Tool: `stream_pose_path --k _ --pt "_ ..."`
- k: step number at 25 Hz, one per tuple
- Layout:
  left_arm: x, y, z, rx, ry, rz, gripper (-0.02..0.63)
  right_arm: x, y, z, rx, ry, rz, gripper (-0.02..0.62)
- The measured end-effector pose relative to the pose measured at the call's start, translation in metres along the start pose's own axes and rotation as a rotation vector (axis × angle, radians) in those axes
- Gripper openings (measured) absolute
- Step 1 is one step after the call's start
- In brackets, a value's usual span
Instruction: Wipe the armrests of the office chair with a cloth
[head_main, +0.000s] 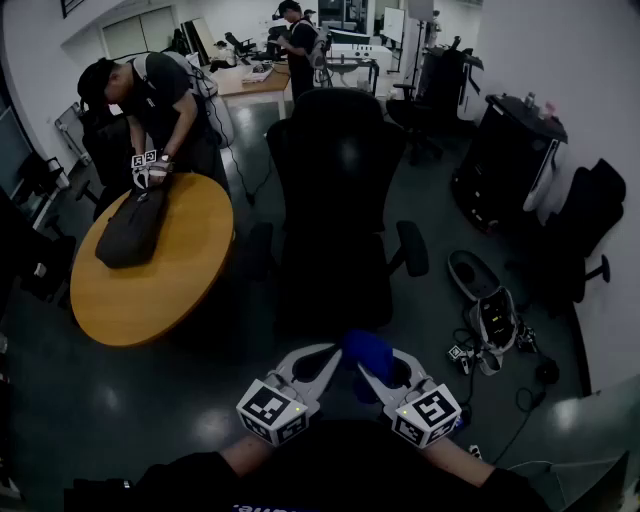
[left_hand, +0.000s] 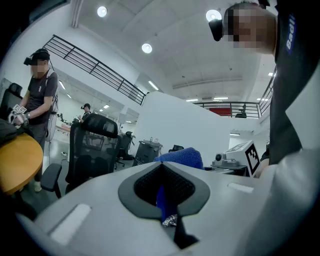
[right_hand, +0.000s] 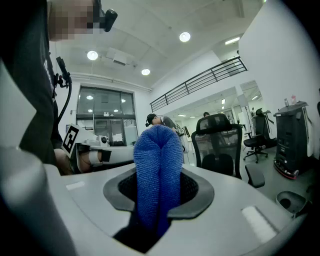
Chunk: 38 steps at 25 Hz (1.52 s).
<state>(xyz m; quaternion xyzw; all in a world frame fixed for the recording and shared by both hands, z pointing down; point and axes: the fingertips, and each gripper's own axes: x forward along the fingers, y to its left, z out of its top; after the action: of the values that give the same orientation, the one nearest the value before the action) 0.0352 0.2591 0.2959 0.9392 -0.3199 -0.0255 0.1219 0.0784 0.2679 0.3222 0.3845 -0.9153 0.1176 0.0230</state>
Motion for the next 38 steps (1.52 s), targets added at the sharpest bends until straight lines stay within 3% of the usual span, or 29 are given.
stream_pose_path --k 21,38 --pt "0.003 -0.006 -0.003 -0.013 0.019 -0.004 0.012 -0.007 0.002 0.004 0.025 -0.024 0.014 0.133" --pt "0.072 -0.047 -0.018 0.012 0.048 0.014 0.012 -0.052 -0.058 0.004 0.061 -0.059 0.06 0.133"
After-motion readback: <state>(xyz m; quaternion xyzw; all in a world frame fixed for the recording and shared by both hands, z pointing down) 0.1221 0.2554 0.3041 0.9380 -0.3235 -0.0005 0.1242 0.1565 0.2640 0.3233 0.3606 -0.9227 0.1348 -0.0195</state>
